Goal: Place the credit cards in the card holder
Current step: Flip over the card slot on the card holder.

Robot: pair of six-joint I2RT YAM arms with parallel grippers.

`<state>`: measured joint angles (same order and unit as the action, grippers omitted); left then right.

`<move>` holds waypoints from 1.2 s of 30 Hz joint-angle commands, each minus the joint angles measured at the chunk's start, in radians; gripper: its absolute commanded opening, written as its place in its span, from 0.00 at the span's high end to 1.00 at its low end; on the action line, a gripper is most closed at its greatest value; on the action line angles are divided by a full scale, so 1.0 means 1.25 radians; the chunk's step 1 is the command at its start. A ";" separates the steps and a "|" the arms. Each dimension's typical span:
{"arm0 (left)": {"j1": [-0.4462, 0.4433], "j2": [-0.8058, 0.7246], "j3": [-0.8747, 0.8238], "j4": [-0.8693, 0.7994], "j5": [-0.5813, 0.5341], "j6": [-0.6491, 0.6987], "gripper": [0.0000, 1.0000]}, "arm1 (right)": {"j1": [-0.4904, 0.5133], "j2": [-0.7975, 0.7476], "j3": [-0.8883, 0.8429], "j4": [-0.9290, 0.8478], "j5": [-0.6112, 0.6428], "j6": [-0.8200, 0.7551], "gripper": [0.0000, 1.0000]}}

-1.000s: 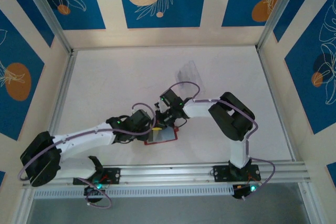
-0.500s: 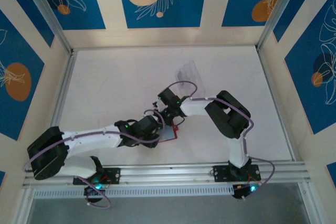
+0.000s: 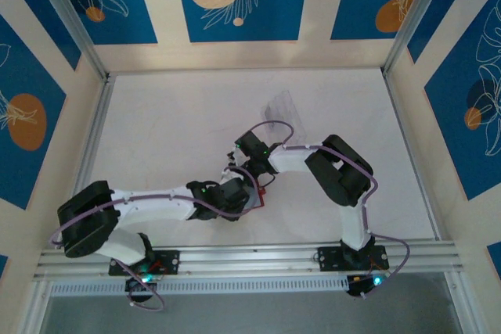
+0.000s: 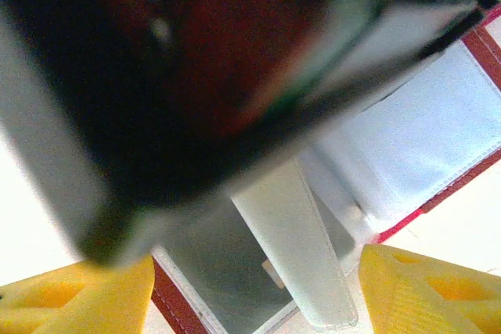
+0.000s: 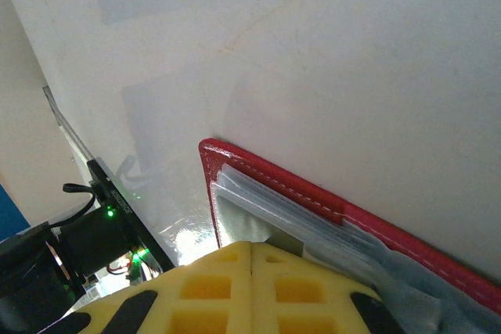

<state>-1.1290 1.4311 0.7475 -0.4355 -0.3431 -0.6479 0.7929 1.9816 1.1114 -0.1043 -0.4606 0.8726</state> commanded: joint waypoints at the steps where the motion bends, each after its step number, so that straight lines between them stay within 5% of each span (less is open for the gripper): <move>1: -0.011 0.007 0.014 -0.028 -0.040 -0.024 0.30 | 0.004 0.021 0.015 -0.032 -0.020 0.003 1.00; 15: -0.011 0.016 0.007 -0.092 -0.097 -0.077 0.51 | -0.007 -0.007 0.062 -0.089 -0.024 -0.056 1.00; 36: -0.010 0.020 -0.018 -0.097 -0.096 -0.103 0.54 | -0.079 -0.014 0.260 -0.212 0.002 -0.141 0.88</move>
<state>-1.1374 1.4422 0.7525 -0.4599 -0.4988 -0.7616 0.7246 2.0182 1.4059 -0.3752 -0.4282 0.6876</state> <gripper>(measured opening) 0.459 0.113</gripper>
